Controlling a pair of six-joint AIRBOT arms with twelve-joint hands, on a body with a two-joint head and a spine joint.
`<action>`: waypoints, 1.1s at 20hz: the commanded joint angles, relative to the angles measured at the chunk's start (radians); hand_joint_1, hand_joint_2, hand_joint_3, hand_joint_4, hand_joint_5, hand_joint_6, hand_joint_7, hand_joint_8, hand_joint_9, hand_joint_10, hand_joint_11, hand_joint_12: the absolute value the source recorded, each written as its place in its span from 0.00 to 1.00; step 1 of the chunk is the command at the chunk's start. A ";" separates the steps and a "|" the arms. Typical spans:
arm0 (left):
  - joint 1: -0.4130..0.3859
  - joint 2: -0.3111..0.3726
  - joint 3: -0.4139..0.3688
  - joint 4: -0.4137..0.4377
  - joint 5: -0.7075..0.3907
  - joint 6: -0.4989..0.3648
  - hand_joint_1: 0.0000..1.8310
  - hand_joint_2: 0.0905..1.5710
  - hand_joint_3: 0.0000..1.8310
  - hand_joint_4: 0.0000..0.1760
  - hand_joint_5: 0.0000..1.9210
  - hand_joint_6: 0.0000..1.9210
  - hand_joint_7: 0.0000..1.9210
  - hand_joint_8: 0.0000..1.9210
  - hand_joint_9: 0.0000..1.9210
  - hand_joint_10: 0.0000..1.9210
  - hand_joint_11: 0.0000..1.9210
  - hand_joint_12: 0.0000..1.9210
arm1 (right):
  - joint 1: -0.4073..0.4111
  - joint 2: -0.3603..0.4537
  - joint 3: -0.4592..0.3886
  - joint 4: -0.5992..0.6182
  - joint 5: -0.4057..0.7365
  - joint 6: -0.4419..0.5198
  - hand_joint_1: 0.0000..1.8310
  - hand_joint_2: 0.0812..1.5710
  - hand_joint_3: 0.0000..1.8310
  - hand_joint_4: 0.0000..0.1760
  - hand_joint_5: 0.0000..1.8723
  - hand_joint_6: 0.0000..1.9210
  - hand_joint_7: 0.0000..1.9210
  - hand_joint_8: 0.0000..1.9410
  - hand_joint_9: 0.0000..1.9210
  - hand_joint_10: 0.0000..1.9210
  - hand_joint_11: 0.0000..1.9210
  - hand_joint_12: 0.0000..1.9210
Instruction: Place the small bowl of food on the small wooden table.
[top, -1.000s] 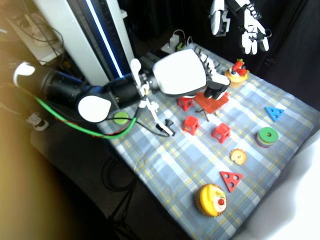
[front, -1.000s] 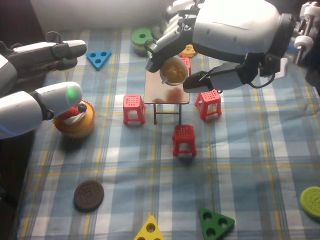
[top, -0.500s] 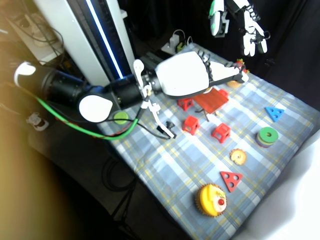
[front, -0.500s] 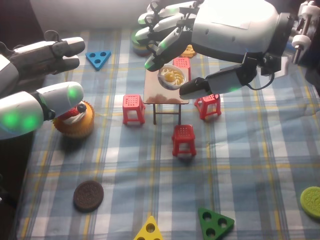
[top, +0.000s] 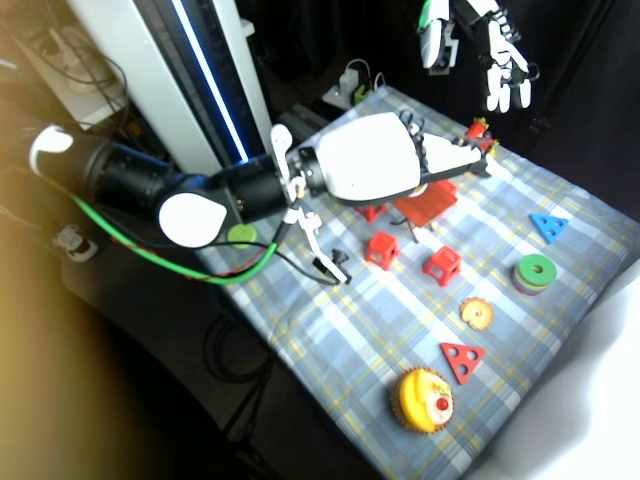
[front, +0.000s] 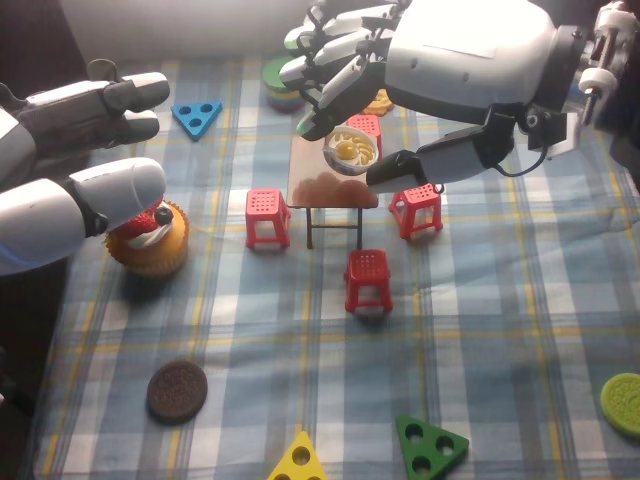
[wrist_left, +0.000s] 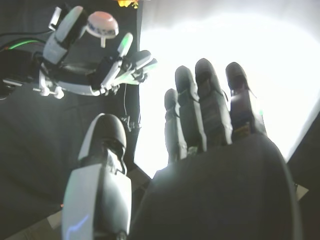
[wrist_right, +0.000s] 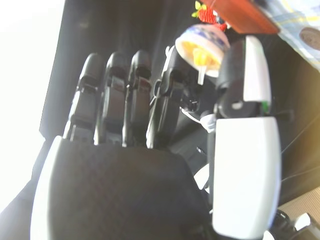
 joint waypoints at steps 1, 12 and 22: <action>-0.013 0.001 0.007 0.012 -0.126 -0.012 0.26 0.75 0.00 0.47 0.22 0.00 0.29 0.00 0.22 0.00 0.00 0.21 | 0.019 -0.001 0.004 0.044 0.099 0.000 0.62 0.61 0.00 0.00 0.48 0.00 0.29 0.00 0.21 0.00 0.00 0.48; -0.013 0.000 0.009 0.011 -0.134 -0.020 0.28 0.73 0.00 0.49 0.21 0.00 0.26 0.00 0.22 0.00 0.00 0.16 | 0.019 -0.002 0.003 0.053 0.098 0.000 0.52 0.58 0.00 0.74 0.25 0.00 0.13 0.00 0.10 0.00 0.00 0.41; 0.065 0.033 0.001 -0.010 -0.376 -0.216 0.23 0.72 0.00 0.43 0.22 0.00 0.24 0.00 0.19 0.00 0.00 0.22 | -0.138 0.227 -0.132 0.323 0.431 -0.056 0.44 0.56 0.00 0.37 0.19 0.00 0.16 0.00 0.12 0.01 0.02 0.18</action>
